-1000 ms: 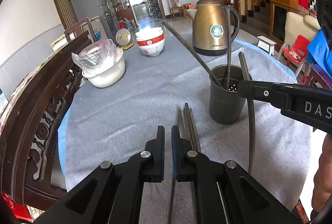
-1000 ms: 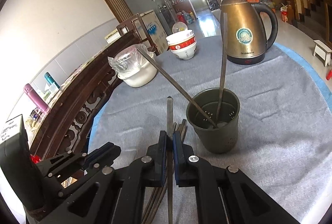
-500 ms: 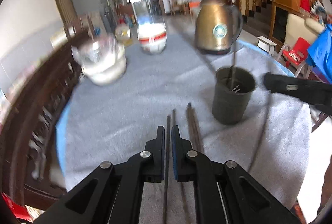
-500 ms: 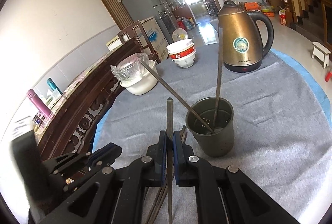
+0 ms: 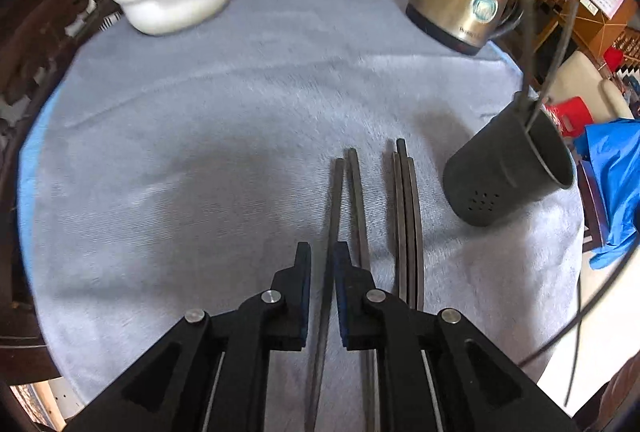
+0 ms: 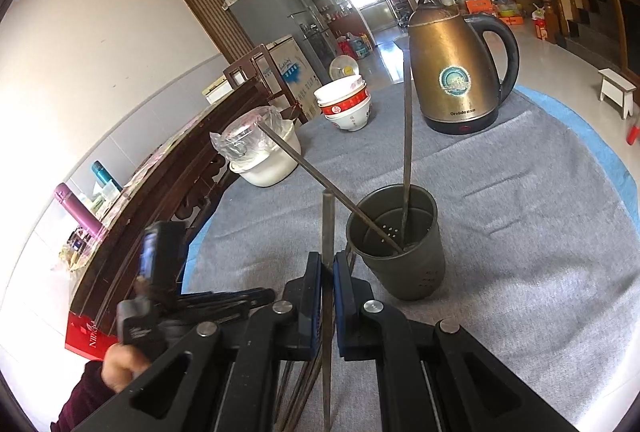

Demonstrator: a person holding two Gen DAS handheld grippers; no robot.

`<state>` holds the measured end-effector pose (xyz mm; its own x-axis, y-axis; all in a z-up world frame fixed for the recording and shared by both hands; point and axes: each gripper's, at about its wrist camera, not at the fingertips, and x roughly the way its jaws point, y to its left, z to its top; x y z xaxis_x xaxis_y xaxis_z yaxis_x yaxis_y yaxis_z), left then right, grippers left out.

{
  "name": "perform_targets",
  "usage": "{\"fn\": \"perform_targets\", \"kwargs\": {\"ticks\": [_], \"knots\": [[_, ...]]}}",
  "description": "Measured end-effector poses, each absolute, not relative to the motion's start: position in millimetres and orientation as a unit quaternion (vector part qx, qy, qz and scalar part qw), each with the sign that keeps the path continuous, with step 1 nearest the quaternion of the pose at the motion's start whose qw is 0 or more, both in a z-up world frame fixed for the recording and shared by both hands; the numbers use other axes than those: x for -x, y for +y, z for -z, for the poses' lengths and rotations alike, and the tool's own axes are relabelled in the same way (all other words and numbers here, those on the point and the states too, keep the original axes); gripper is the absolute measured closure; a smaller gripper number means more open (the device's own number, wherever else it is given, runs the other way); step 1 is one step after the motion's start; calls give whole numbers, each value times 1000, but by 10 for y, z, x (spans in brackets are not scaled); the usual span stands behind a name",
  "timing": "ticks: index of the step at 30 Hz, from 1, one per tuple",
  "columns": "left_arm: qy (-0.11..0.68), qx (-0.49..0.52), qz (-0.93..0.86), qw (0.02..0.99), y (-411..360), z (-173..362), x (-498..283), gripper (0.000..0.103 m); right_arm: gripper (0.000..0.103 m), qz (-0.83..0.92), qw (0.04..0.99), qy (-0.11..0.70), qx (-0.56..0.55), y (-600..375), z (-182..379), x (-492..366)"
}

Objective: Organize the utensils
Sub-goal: 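Lift both held chopsticks and carry them above the gray holder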

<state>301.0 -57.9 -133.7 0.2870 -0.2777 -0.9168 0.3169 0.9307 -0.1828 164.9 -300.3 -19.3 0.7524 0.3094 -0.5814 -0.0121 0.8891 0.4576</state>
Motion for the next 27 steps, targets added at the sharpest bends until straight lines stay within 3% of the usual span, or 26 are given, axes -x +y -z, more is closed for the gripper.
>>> {"fn": "perform_targets", "kwargs": {"ticks": [15,19,27], "knots": [[595,-45,176,783,-892,1629,-3436,91,97,-89,906,341,-233,-3091,231,-1633],[585,-44,157,794,-863,1616,-3430,96,97,-88,907,340,-233,-3091,228,-1621],[503,-17,168,847,-640,867,-3036,97,97,-77,927,297,-218,-3107,-4,-1514]]}}
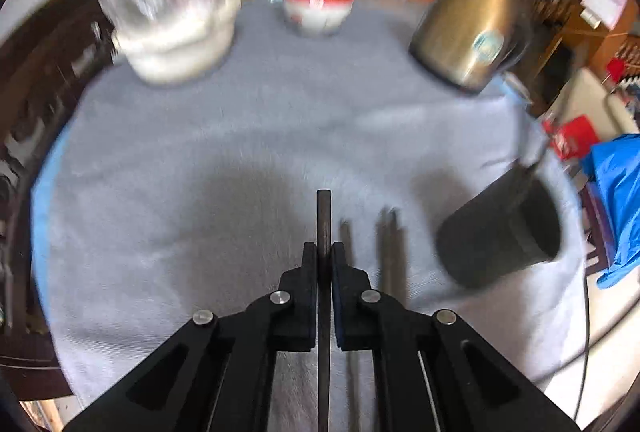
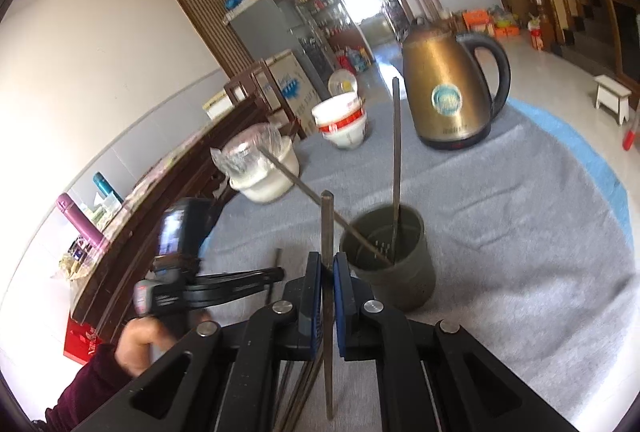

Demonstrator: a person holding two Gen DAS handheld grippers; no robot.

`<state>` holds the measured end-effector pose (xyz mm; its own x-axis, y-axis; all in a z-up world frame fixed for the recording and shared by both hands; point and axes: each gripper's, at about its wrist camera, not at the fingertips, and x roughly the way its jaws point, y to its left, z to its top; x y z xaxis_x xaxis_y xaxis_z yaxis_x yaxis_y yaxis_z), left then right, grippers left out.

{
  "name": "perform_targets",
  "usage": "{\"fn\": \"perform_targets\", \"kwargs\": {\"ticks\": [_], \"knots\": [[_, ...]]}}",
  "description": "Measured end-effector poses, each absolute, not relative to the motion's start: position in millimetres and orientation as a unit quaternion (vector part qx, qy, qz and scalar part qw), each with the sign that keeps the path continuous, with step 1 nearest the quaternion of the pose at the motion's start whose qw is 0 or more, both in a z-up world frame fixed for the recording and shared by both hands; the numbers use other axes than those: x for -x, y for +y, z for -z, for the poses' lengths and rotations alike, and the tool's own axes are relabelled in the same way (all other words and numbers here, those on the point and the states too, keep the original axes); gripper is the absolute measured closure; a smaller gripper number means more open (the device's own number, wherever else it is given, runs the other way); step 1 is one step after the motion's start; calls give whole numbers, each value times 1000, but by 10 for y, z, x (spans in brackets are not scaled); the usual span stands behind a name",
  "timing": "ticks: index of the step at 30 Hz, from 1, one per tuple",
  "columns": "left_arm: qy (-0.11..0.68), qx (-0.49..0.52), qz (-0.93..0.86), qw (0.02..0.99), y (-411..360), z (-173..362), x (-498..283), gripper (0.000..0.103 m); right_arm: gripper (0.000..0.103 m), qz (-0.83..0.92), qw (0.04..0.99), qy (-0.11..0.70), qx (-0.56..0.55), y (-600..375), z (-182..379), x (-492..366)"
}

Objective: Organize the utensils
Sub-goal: 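Lift both held chopsticks and carry them above the gray holder, then lower both chopsticks into the gray holder and open both grippers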

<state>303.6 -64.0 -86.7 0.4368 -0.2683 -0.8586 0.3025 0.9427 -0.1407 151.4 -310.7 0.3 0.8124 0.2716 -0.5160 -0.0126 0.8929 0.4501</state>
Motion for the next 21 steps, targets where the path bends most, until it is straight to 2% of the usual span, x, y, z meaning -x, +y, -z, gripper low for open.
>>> {"fn": "perform_targets", "kwargs": {"ticks": [10,21], "knots": [[355,11,182,917,-525,-341,-2476,97,97,-48,958,171,-223,-3215,-505,-1173],[215,60,178,958,-728,-986,-2137,97,97,12,968,68,-241,-3419,-848,-965]]}}
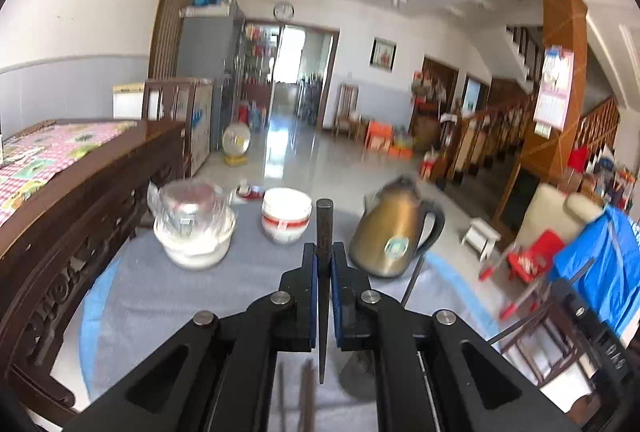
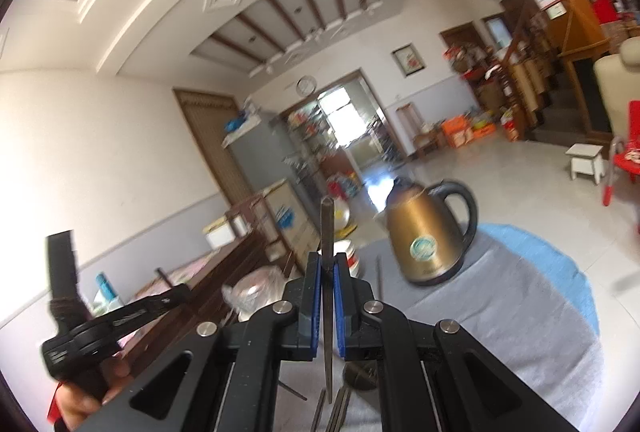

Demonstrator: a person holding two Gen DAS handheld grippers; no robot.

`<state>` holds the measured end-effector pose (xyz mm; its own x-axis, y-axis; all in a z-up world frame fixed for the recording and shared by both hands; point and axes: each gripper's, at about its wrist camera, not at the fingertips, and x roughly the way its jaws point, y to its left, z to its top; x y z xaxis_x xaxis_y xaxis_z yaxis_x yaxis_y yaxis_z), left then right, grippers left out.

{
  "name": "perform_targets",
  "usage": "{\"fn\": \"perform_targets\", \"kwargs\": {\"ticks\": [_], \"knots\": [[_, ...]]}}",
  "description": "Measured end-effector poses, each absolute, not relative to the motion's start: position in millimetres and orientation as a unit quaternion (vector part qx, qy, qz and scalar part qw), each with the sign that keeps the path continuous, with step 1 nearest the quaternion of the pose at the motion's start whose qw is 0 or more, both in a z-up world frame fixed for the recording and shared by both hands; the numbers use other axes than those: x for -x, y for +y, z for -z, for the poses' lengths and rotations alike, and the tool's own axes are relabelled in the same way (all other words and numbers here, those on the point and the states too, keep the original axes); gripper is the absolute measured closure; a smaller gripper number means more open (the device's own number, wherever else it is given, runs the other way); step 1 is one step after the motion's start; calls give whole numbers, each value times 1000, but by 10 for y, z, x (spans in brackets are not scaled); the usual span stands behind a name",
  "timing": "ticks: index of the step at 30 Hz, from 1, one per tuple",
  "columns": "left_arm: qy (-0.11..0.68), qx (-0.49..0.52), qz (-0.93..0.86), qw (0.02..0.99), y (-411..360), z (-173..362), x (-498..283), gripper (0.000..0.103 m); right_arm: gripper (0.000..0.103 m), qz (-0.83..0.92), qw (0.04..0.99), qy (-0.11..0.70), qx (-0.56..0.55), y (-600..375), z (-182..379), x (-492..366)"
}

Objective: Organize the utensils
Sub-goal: 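Lower both chopsticks into the gray holder and open both grippers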

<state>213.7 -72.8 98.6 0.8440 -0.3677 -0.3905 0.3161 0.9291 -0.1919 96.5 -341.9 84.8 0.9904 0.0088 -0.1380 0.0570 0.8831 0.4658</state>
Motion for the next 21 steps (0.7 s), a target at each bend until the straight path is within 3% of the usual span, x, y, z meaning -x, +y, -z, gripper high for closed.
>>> {"fn": "perform_targets", "kwargs": {"ticks": [6,21], "knots": [[156,89,188,966,-906,-1147,-2041,97,97,58,972,47,-221,-3452,-847,-1032],[242,56,193,949,-1325,-514,-2244,97,97,60,965,142,-213,-3406,-449,-1349]]}}
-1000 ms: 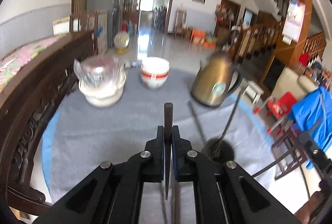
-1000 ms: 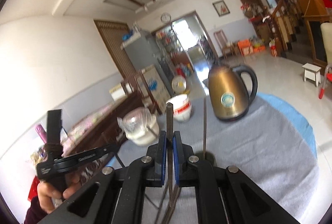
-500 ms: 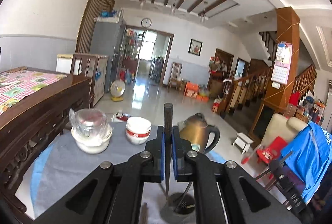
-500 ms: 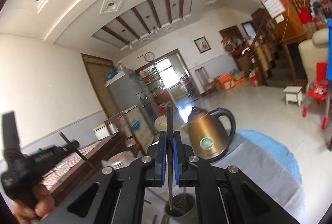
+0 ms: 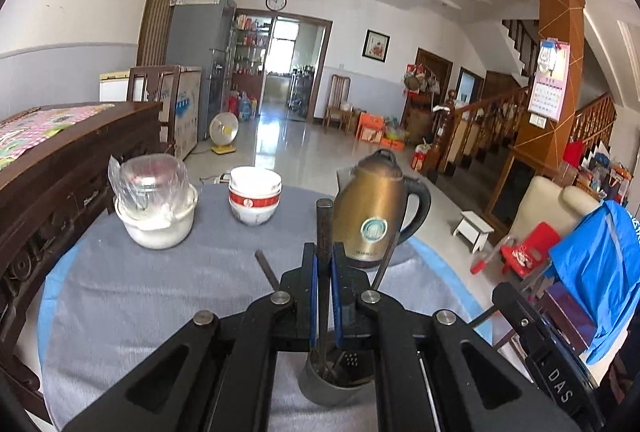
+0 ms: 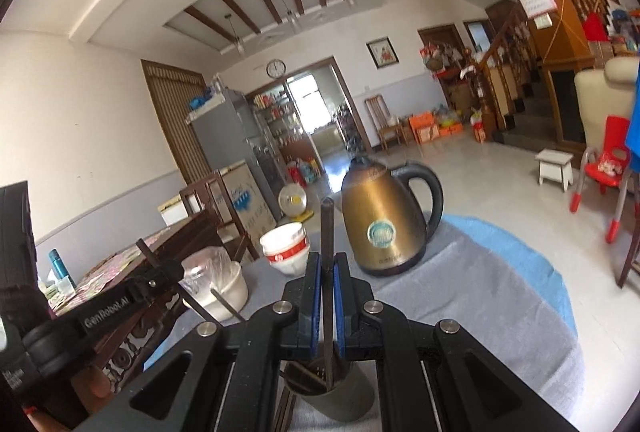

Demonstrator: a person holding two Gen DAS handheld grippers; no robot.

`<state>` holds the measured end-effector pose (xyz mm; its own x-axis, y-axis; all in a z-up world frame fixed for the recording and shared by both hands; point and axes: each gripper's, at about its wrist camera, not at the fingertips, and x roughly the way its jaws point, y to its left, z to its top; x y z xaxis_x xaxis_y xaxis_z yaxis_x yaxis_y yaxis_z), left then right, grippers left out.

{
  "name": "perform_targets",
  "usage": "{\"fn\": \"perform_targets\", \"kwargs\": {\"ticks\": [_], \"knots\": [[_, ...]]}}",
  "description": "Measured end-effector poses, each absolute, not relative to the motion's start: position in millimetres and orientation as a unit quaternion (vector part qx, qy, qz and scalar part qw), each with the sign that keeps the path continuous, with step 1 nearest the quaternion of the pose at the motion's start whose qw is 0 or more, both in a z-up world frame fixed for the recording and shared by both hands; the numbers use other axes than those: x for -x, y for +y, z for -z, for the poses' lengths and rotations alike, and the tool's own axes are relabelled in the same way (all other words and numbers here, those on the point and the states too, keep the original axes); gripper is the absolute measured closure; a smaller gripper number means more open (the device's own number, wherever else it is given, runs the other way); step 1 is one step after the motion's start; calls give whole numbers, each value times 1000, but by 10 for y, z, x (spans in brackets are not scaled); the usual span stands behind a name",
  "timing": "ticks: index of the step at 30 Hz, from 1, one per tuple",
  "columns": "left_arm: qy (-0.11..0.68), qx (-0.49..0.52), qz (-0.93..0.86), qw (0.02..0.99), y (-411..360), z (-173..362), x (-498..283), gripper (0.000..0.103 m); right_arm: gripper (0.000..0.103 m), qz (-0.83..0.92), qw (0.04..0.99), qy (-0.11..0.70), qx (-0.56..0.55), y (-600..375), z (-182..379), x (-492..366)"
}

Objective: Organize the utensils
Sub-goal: 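Lower both chopsticks into the gray holder and open both grippers, then withdraw both open grippers from the holder back over the cloth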

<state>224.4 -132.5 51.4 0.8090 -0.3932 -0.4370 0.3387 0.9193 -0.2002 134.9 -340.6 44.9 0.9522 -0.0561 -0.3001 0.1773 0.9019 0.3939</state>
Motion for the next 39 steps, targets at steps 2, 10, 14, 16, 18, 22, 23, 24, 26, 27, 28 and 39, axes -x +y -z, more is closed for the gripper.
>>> {"fn": "perform_targets", "kwargs": {"ticks": [2,10,14,16,18,22,23,24,26,27,28,39], "knots": [[254,52,197,946,-1326,-454,-2260,97,97,59,962,152,-220,-3417,-394,-1371],[277,50,199,939,-1242,-313,-2237,89,92,49,949,183,-251,-3450,-272,-1440],[261,47,191,945,-1143,-312,-2137,57,82,28,942,187,-277,-3506,-240,-1423],[257,44,189,947,-1097,-310,-2093,53,63,22,940,180,-288,-3527,-225,-1371],[257,37,183,948,-1047,-286,-2042,46,32,18,940,163,-298,-3550,-205,-1296],[262,26,168,950,-938,-199,-1960,45,33,32,948,127,-291,-3565,-225,-1129],[263,24,165,950,-914,-174,-1943,44,34,36,949,121,-290,-3576,-225,-1090],[266,19,158,951,-874,-129,-1921,43,34,37,949,117,-290,-3583,-232,-1069],[271,10,146,951,-825,-61,-1900,42,34,43,950,107,-289,-3606,-228,-1007],[274,8,143,951,-798,-19,-1887,41,34,45,951,103,-288,-3612,-219,-981],[279,4,137,950,-759,35,-1882,41,36,44,951,102,-288,-3622,-208,-964],[349,1,80,934,-338,657,-1880,41,47,-23,953,162,-255,-3335,219,-885]]}}
